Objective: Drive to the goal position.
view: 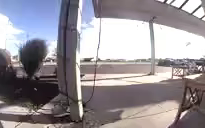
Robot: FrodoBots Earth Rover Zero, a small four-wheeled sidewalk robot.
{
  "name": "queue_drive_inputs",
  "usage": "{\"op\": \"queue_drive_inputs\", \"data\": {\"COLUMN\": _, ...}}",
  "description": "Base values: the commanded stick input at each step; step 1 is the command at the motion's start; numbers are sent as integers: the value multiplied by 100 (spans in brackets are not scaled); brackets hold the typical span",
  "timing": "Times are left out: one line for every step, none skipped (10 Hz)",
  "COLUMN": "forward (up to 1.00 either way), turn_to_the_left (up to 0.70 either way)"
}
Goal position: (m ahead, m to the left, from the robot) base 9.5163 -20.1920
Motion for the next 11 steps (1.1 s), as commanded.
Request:
{"op": "queue_drive_inputs", "data": {"forward": 85, "turn_to_the_left": -27}}
{"op": "queue_drive_inputs", "data": {"forward": 85, "turn_to_the_left": -27}}
{"op": "queue_drive_inputs", "data": {"forward": 85, "turn_to_the_left": -27}}
{"op": "queue_drive_inputs", "data": {"forward": 85, "turn_to_the_left": -27}}
{"op": "queue_drive_inputs", "data": {"forward": 85, "turn_to_the_left": -27}}
{"op": "queue_drive_inputs", "data": {"forward": 85, "turn_to_the_left": -27}}
{"op": "queue_drive_inputs", "data": {"forward": 85, "turn_to_the_left": -27}}
{"op": "queue_drive_inputs", "data": {"forward": 85, "turn_to_the_left": -27}}
{"op": "queue_drive_inputs", "data": {"forward": 85, "turn_to_the_left": -27}}
{"op": "queue_drive_inputs", "data": {"forward": 85, "turn_to_the_left": -27}}
{"op": "queue_drive_inputs", "data": {"forward": 85, "turn_to_the_left": -27}}
